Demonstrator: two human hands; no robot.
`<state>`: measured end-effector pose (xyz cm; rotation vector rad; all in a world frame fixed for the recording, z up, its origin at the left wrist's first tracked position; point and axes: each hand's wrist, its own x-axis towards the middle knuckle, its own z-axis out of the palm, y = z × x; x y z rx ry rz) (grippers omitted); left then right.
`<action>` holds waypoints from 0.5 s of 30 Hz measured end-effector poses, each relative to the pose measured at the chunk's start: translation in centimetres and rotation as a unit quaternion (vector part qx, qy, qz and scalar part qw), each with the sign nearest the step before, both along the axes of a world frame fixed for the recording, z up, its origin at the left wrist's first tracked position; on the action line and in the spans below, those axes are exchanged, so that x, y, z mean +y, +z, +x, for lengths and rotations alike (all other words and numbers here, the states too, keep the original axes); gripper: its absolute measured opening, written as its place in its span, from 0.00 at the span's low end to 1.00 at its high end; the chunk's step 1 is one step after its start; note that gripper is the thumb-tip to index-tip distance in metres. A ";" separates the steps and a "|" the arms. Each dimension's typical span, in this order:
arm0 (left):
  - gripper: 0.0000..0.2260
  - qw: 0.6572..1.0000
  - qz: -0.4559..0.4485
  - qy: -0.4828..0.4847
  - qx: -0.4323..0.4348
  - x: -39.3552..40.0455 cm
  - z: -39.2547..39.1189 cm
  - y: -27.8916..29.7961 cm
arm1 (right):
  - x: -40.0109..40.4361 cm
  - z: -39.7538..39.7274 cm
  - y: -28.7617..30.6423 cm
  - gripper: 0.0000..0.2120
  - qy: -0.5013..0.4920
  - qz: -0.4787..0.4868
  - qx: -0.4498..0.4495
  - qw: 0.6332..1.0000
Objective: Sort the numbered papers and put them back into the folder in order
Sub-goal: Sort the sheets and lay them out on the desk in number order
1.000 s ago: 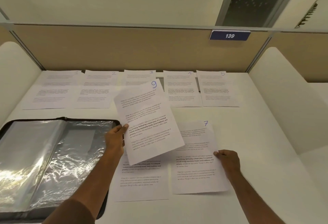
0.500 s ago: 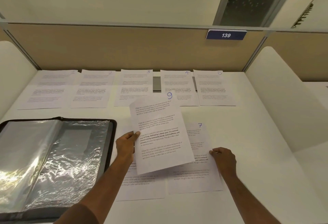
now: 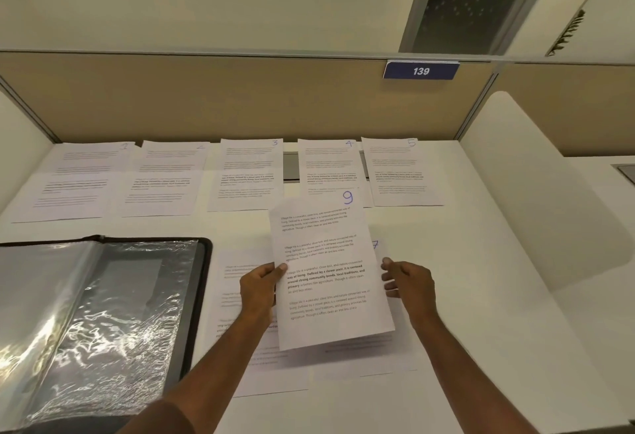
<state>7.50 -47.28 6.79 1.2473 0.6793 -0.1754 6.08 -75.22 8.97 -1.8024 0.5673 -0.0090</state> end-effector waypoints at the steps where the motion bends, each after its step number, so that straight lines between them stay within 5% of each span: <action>1: 0.05 1.000 0.000 -0.001 -0.002 -0.4 0.0 0.1 | 0.0 0.1 0.2 0.11 0.002 0.006 0.000 1.000; 15: 0.05 1.000 0.000 -0.016 -0.018 -5.3 1.5 0.2 | -4.5 1.3 -0.6 0.07 0.012 0.000 0.031 0.999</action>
